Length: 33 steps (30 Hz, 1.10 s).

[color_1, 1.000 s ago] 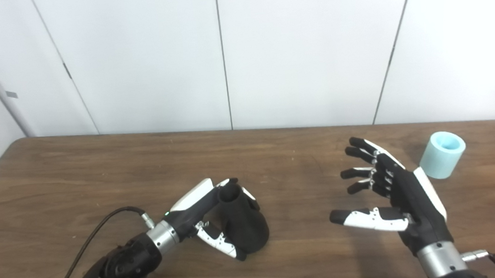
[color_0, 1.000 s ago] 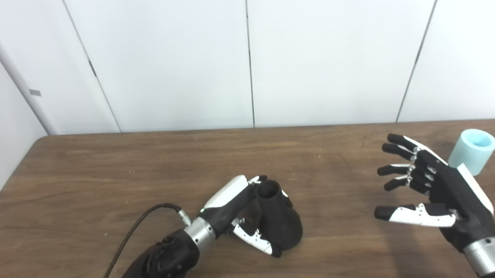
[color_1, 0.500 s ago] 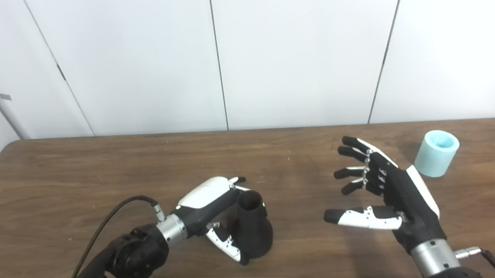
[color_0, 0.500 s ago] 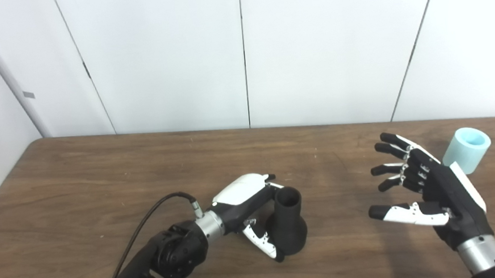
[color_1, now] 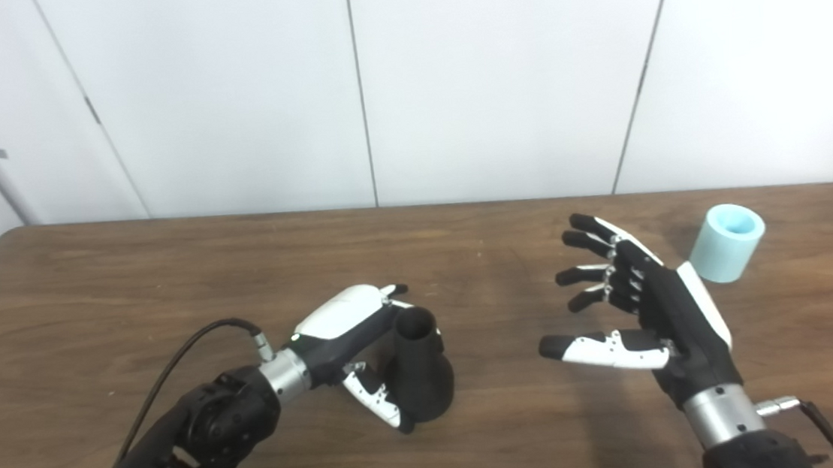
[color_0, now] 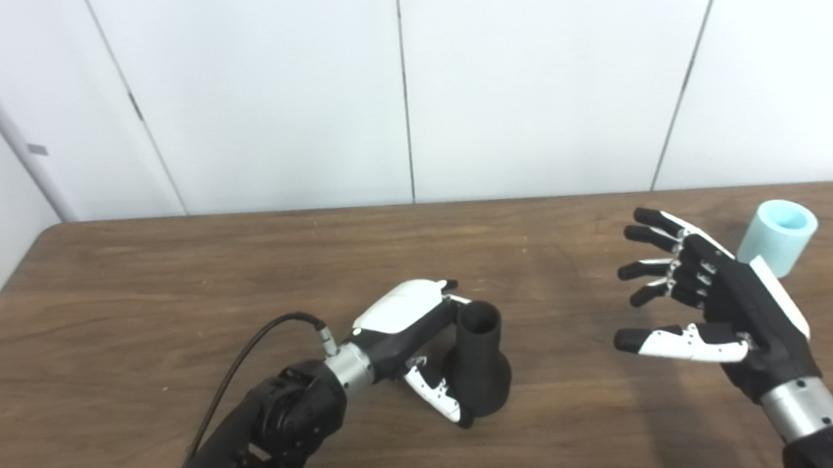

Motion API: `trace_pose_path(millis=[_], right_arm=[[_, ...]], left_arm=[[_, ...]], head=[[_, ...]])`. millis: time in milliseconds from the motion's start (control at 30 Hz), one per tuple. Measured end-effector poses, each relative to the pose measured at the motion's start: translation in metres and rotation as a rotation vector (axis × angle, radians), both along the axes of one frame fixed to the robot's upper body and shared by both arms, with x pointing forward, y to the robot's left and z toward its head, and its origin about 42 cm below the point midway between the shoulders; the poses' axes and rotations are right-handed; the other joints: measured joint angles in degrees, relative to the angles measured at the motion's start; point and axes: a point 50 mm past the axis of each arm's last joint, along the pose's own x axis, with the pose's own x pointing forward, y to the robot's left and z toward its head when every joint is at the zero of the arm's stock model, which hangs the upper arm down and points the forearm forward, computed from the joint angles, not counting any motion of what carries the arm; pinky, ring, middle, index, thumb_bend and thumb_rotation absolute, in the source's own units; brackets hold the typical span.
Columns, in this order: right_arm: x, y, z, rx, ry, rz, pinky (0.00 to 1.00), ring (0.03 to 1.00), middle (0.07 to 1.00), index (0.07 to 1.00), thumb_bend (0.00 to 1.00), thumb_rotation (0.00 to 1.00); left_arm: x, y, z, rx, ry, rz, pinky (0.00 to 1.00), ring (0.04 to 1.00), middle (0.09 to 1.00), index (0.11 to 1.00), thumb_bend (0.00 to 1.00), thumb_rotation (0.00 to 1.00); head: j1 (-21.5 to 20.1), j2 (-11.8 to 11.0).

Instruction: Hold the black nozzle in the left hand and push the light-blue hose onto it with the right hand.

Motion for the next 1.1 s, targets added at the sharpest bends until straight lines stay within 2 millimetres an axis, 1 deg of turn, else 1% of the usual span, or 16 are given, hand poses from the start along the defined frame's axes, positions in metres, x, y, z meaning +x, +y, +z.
trace_pose_path(millis=[67, 100, 200, 233, 267, 333, 433, 500, 533, 567, 633, 667, 700, 900, 967, 1100], right_arm=[[0.000, -0.003, 0.006, -0.001, -0.014, -0.007, 0.52, 0.656, 0.826, 0.849, 0.78, 0.15], [0.000, -0.005, 0.010, -0.007, -0.025, -0.013, 0.52, 0.656, 0.824, 0.847, 0.78, 0.16], [0.008, -0.016, 0.027, -0.063, -0.047, -0.035, 0.51, 0.657, 0.818, 0.843, 0.79, 0.16], [0.011, -0.020, 0.033, -0.092, -0.051, -0.050, 0.51, 0.657, 0.814, 0.838, 0.79, 0.16], [0.015, -0.024, 0.040, -0.132, -0.055, -0.069, 0.50, 0.657, 0.811, 0.833, 0.79, 0.16], [0.023, -0.036, 0.059, -0.248, -0.075, -0.106, 0.50, 0.658, 0.806, 0.825, 0.80, 0.16], [0.035, -0.052, 0.092, -0.451, -0.138, -0.163, 0.50, 0.671, 0.814, 0.821, 0.83, 0.15], [0.042, -0.054, 0.106, -0.568, -0.147, -0.191, 0.50, 0.677, 0.825, 0.816, 0.85, 0.16], [0.046, -0.054, 0.111, -0.639, -0.135, -0.198, 0.51, 0.692, 0.833, 0.815, 0.86, 0.16], [0.049, -0.054, 0.113, -0.680, -0.120, -0.199, 0.52, 0.705, 0.840, 0.815, 0.86, 0.15], [0.058, -0.055, 0.118, -0.788, -0.058, -0.205, 0.54, 0.724, 0.854, 0.816, 0.87, 0.15], [0.062, -0.057, 0.120, -0.811, -0.038, -0.212, 0.55, 0.730, 0.859, 0.817, 0.88, 0.14], [0.068, -0.060, 0.125, -0.838, -0.009, -0.225, 0.55, 0.734, 0.862, 0.818, 0.88, 0.14], [0.098, -0.076, 0.149, -0.909, 0.075, -0.300, 0.58, 0.729, 0.864, 0.816, 0.87, 0.12], [0.105, -0.079, 0.152, -0.921, 0.098, -0.315, 0.58, 0.729, 0.859, 0.821, 0.87, 0.11], [0.125, -0.095, 0.150, -0.972, 0.195, -0.337, 0.59, 0.742, 0.859, 0.823, 0.87, 0.11]], left_arm=[[0.000, 0.000, -0.001, -0.005, 0.004, 0.003, 1.00, 0.616, 0.477, 0.486, 0.53, 0.00], [0.000, 0.000, -0.001, -0.007, 0.006, 0.005, 1.00, 0.616, 0.476, 0.486, 0.53, 0.00], [0.000, 0.001, -0.003, -0.014, 0.011, 0.010, 1.00, 0.616, 0.482, 0.484, 0.53, 0.00], [0.000, 0.002, -0.004, -0.017, 0.011, 0.011, 1.00, 0.616, 0.484, 0.483, 0.53, 0.00], [0.000, 0.002, -0.004, -0.022, 0.008, 0.010, 1.00, 0.616, 0.486, 0.482, 0.53, 0.00], [0.000, 0.005, -0.006, -0.038, 0.007, 0.007, 1.00, 0.616, 0.488, 0.481, 0.53, 0.00], [0.000, 0.009, -0.010, -0.060, 0.003, 0.005, 1.00, 0.616, 0.487, 0.482, 0.53, 0.00], [0.000, 0.012, -0.012, -0.075, -0.004, 0.003, 1.00, 0.615, 0.484, 0.483, 0.53, 0.00], [0.000, 0.014, -0.014, -0.080, -0.006, -0.001, 1.00, 0.612, 0.483, 0.484, 0.53, 0.00], [0.000, 0.014, -0.014, -0.084, -0.007, -0.002, 1.00, 0.611, 0.482, 0.484, 0.53, 0.00], [0.000, 0.017, -0.017, -0.093, -0.012, -0.013, 1.00, 0.609, 0.485, 0.483, 0.53, 0.00], [0.001, 0.018, -0.018, -0.098, -0.009, -0.013, 1.00, 0.609, 0.487, 0.482, 0.53, 0.00], [0.001, 0.020, -0.019, -0.108, -0.010, -0.018, 1.00, 0.609, 0.489, 0.481, 0.53, 0.00], [0.002, 0.029, -0.023, -0.128, -0.019, -0.044, 1.00, 0.610, 0.485, 0.483, 0.53, 0.00], [0.003, 0.033, -0.024, -0.135, -0.017, -0.050, 1.00, 0.610, 0.480, 0.485, 0.53, 0.00], [0.004, 0.037, -0.025, -0.140, -0.018, -0.062, 1.00, 0.610, 0.482, 0.484, 0.53, 0.00]], head=[[-0.01, 0.00], [-2.53, -0.70], [-3.78, -1.14], [-5.79, -1.84], [-7.63, -2.46], [-8.35, -2.73], [-12.03, -4.21], [-15.37, -5.80], [-16.08, -6.15], [-16.09, -6.15], [-19.50, -7.55], [-19.52, -7.56], [-21.08, -8.00], [-24.79, -9.67], [-25.75, -10.63], [-26.46, -11.16]])
